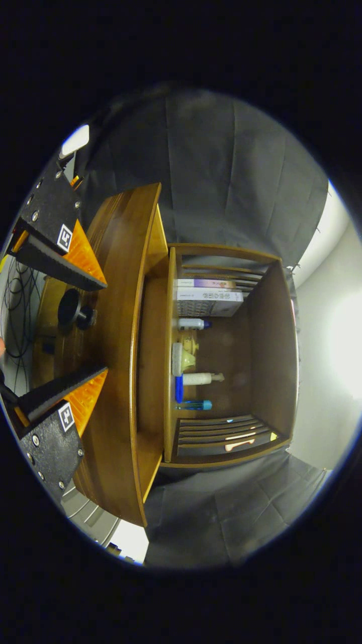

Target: Pull open the drawer, take out the items inside it, and place them on the countertop above the cabinet.

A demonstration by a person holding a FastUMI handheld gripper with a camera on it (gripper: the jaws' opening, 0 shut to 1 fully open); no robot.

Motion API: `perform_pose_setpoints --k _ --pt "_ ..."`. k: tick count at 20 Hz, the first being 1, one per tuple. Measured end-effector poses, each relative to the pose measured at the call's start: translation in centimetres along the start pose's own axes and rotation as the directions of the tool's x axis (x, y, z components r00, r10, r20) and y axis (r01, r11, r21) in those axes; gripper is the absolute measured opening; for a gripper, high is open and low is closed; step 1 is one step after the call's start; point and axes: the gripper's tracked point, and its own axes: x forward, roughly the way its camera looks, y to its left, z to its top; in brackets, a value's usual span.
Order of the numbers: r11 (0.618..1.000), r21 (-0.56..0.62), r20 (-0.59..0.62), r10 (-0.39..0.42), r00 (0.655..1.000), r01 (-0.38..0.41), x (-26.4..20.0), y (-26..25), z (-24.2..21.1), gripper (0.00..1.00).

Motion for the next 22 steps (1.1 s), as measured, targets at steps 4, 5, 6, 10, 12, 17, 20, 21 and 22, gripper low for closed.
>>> perform_pose_setpoints --k 4,5,6,10,12,17,20,21,22 --pt "1.000 0.001 0.005 -0.020 1.000 0.020 0.2 -0.1 0.0 0.93" --pt "1.000 0.003 0.005 -0.026 1.000 0.026 0.3 -0.3 0.0 0.93" --pt "0.999 0.008 0.001 -0.034 0.999 0.034 0.6 -0.4 0.1 0.93" --pt "0.997 0.017 -0.005 -0.070 0.998 0.070 1.3 -1.2 0.1 0.93" --pt "0.997 0.002 0.009 -0.077 0.997 0.077 1.6 -1.1 0.1 0.93" --pt "0.996 0.000 0.020 -0.093 0.995 0.093 2.2 -1.3 0.1 0.93" --pt "0.995 0.005 0.017 -0.098 0.995 0.098 3.2 -1.5 0.4 0.93" --pt "0.995 0.010 0.019 -0.099 0.995 0.099 3.6 -1.6 0.5 0.93" --pt "0.995 0.014 0.019 -0.099 0.995 0.099 4.0 -1.7 0.7 0.93"
